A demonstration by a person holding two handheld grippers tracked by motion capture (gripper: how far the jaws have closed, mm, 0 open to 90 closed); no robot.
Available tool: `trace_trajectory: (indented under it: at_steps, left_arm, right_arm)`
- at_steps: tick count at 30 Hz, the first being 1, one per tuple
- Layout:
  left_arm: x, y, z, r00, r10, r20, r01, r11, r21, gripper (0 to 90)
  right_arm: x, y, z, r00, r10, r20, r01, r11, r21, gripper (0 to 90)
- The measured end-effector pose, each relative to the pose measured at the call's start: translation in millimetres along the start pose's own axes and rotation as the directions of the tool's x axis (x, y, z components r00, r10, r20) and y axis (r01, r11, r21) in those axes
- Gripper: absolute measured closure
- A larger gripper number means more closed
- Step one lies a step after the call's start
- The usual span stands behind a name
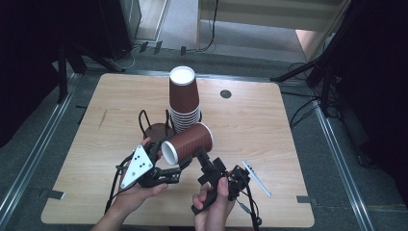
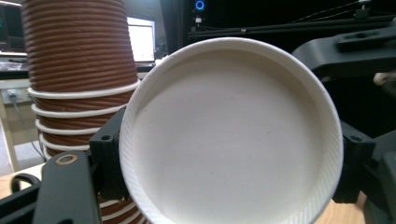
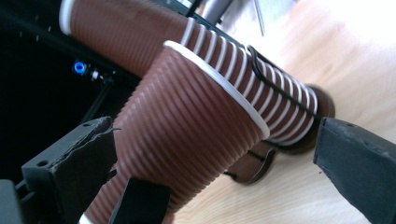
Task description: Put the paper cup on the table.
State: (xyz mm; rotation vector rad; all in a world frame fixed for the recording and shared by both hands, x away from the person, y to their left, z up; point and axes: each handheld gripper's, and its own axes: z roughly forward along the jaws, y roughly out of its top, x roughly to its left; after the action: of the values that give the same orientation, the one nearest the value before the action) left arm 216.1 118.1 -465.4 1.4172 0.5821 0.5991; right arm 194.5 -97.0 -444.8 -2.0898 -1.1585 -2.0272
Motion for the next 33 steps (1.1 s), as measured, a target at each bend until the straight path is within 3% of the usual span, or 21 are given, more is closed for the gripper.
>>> trace_trajectory:
  at_steps: [3, 4, 9, 13, 16, 19, 22, 24, 28, 33]
  left_arm:
    - [-2.7, -1.5, 1.6, 0.9999, 0.010, 0.003, -0.010, 0.9999, 0.004, 22.0]
    - [-3.4, -2.2, 2.1, 0.9999, 0.011, 0.004, -0.011, 0.9999, 0.005, 22.0]
    - [-6.2, -4.8, 3.5, 0.9997, 0.019, 0.017, -0.019, 0.9998, 0.012, 22.2]
    - [-8.5, -5.4, 4.6, 0.9994, 0.031, 0.017, -0.031, 0.9995, 0.012, 22.3]
    - [-10.2, -6.5, 5.4, 0.9985, 0.050, 0.021, -0.050, 0.9986, 0.019, 22.3]
    - [-11.9, -7.7, 6.3, 0.9975, 0.068, 0.018, -0.068, 0.9975, 0.020, 22.4]
    - [-12.8, -6.2, 5.4, 0.9981, 0.052, 0.032, -0.053, 0.9986, 0.003, 22.6]
    - [-13.9, -5.7, 5.2, 0.9974, 0.063, 0.035, -0.063, 0.9980, 0.000, 22.7]
    - [-14.6, -6.1, 5.1, 0.9962, 0.076, 0.043, -0.076, 0.9971, 0.005, 23.0]
    - [-13.5, -5.9, 4.8, 0.9954, 0.087, 0.041, -0.088, 0.9957, 0.028, 23.6]
  right_arm:
    - [-3.8, -0.4, 3.6, 0.9939, 0.110, -0.001, -0.110, 0.994, 0.027, 0.0]
    - [-4.8, -0.2, 4.7, 0.9876, 0.157, -0.005, -0.157, 0.987, 0.036, 0.0]
    - [-9.6, 1.9, 9.4, 0.9612, 0.276, -0.004, -0.276, 0.961, 0.025, 0.0]
    - [-10.5, 2.5, 10.5, 0.9493, 0.315, -0.001, -0.315, 0.949, 0.001, 0.0]
    - [-9.4, 2.6, 10.3, 0.9451, 0.326, -0.025, -0.326, 0.945, -0.013, 0.0]
    - [-9.2, 2.1, 13.1, 0.9296, 0.367, -0.039, -0.367, 0.930, 0.000, 0.0]
    - [-11.2, 2.3, 17.1, 0.9131, 0.406, -0.041, -0.405, 0.914, 0.023, 0.0]
    - [-11.9, 2.0, 18.2, 0.9046, 0.424, -0.046, -0.423, 0.906, 0.033, 0.0]
    - [-12.9, 2.2, 19.0, 0.9002, 0.433, -0.046, -0.432, 0.901, 0.025, 0.0]
    - [-17.1, 2.1, 21.9, 0.8846, 0.464, -0.049, -0.462, 0.886, 0.038, 0.0]
